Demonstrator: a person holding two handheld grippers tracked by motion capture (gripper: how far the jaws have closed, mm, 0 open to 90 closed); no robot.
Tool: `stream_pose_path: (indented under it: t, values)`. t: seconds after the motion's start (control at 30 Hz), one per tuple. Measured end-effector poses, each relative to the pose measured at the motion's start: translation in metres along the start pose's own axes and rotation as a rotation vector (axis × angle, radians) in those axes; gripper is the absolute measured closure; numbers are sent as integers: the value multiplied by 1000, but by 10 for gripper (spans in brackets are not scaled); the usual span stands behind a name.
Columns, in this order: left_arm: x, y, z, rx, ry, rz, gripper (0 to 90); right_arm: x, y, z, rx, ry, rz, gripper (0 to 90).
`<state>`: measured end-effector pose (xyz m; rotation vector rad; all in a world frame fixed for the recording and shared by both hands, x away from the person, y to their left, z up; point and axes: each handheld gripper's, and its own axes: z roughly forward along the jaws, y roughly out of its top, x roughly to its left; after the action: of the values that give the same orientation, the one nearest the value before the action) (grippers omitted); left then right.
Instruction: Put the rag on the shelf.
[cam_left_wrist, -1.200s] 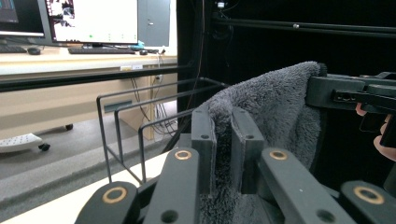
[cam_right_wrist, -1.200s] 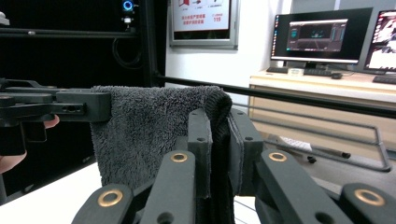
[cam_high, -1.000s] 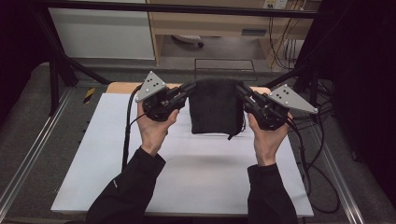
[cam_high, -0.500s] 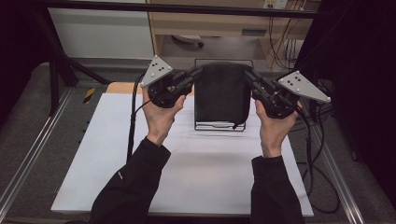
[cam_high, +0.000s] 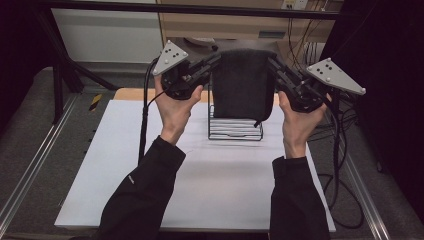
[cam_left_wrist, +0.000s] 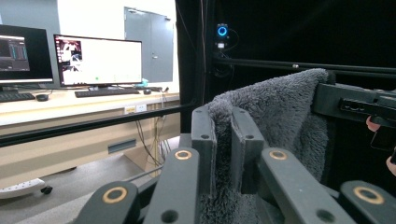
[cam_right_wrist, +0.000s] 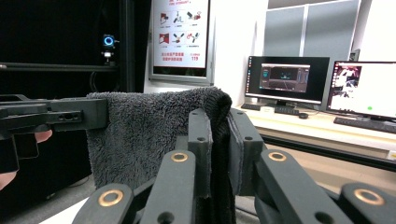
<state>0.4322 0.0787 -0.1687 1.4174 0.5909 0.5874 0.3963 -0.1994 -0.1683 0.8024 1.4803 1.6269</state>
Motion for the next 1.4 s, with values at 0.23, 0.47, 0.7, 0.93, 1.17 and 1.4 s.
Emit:
stream_pose_path:
  t: [0.23,0.47,0.7,0.93,1.17,1.4]
  values:
    - [5,12,8,-10,15,-1,813,-5,11,10,-15,-5,-2,815]
    - [10,24,17,0,30,14,813,-11,18,20,-26,-9,5,815]
    - [15,33,27,-4,40,12,813,-19,23,30,-36,-12,10,815]
    - [18,43,37,-14,52,14,813,-28,30,40,-54,-16,33,815]
    - [20,47,45,-25,64,10,813,-35,34,48,-58,-24,39,815]
    - [22,58,53,-31,86,26,813,-41,45,57,-53,-33,24,815]
